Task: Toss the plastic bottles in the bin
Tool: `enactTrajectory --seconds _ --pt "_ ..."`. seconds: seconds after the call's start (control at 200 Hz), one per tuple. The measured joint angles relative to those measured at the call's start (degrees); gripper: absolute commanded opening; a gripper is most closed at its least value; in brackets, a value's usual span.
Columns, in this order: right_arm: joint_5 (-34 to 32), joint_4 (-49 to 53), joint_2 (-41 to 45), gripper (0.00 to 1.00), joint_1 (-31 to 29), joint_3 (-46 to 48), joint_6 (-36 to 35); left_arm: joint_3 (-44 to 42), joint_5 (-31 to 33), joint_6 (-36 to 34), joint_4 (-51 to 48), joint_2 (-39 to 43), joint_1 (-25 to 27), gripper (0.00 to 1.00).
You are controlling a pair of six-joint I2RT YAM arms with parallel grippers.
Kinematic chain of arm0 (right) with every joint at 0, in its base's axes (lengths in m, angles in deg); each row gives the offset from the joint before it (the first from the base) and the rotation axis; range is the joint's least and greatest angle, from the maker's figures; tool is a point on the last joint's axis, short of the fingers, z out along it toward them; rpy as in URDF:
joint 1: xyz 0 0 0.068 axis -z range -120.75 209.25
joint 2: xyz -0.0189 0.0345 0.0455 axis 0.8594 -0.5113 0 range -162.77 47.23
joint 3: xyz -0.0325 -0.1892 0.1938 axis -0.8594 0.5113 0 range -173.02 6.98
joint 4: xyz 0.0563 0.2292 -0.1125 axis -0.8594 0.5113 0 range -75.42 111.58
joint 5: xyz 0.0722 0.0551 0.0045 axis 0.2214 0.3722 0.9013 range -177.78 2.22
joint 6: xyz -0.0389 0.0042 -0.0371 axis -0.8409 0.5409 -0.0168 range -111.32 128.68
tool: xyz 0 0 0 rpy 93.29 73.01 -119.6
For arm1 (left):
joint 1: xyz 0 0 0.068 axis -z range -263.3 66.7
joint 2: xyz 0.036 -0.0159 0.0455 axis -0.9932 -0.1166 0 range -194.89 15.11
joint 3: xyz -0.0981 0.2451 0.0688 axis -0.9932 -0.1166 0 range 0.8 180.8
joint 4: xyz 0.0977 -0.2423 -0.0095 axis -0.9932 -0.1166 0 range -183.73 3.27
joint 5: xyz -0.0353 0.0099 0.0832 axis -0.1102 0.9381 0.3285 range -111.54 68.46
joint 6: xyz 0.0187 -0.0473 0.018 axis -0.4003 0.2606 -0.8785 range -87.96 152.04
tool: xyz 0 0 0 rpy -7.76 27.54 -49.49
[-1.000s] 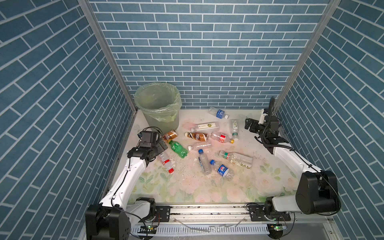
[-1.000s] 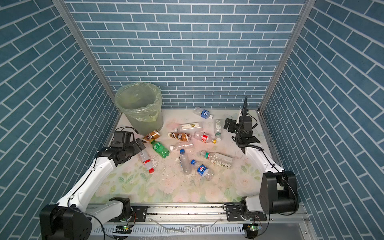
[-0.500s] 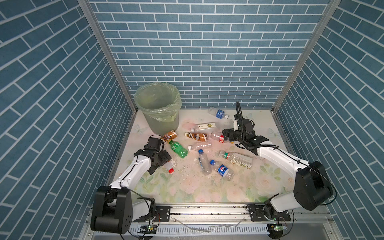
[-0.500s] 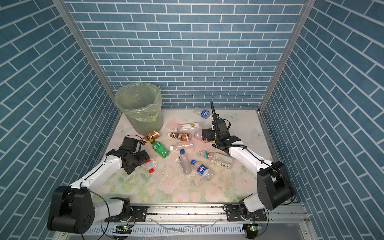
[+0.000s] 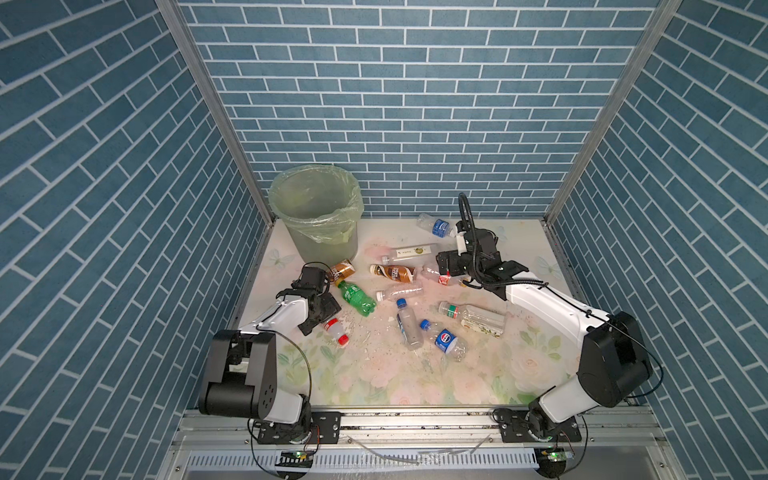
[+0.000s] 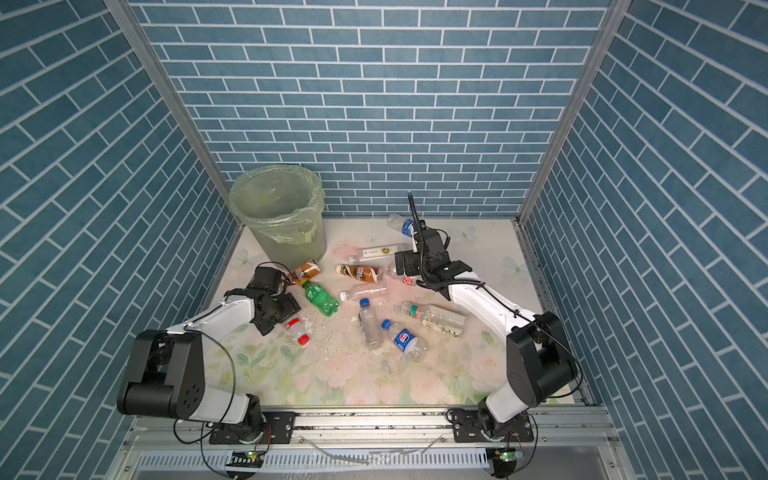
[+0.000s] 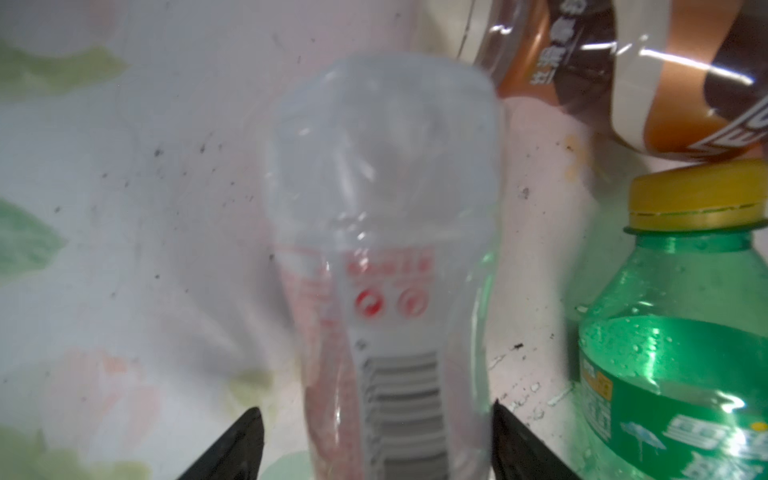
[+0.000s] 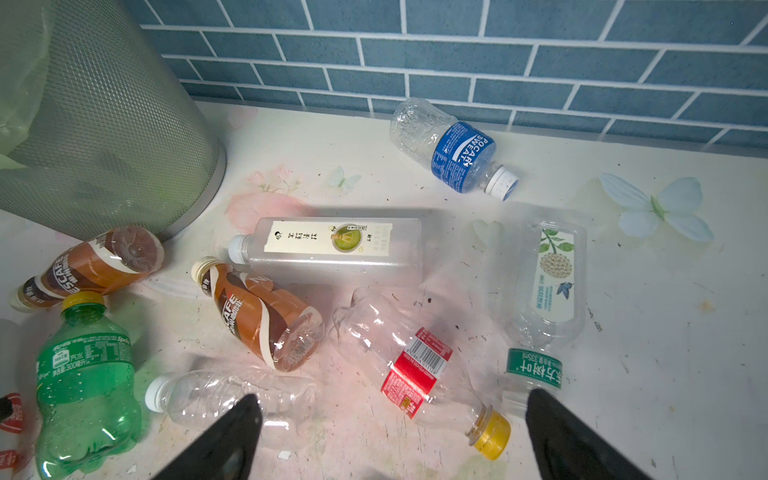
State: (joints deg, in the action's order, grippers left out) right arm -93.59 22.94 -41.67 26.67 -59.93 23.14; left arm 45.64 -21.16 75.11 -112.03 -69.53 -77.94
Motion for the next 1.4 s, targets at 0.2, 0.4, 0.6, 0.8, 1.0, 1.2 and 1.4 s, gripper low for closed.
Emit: enactTrajectory --seconds 0.2,0.4,0.6,0.8,1.0,1.2,1.4 --pt "-0.04 0.44 0.0 0.99 0.0 -0.04 -1.33 0.31 -0.04 -0.63 2.16 -1.16 -0.09 0.53" --pt "-0.04 0.66 -0.02 0.99 0.0 -0.04 -1.49 0.31 -0.24 -1.18 2.03 -0.2 -0.09 0.44" --pt "0.28 1.11 -0.92 0.99 -0.04 -1.51 -1.49 1.07 -0.52 -2.43 -1.44 5.75 -0.09 0.44" --pt "1.18 1.73 -1.75 0.99 -0.66 -4.94 -1.49 4.66 -1.01 -3.48 -4.13 15.56 -0.09 0.45" --pt "2.86 1.36 -1.77 0.99 -2.73 -8.41 -3.13 11.32 -1.18 -4.92 -5.4 24.26 -0.09 0.45" --pt "3.67 -0.2 -1.62 0.99 -5.79 -9.29 -5.6 22.38 -1.03 -8.68 -1.73 27.56 -0.04 0.44" --pt "3.98 -0.46 -1.57 0.99 -6.97 -11.23 -5.99 40.54 0.17 -15.08 6.4 18.69 0.0 0.45"
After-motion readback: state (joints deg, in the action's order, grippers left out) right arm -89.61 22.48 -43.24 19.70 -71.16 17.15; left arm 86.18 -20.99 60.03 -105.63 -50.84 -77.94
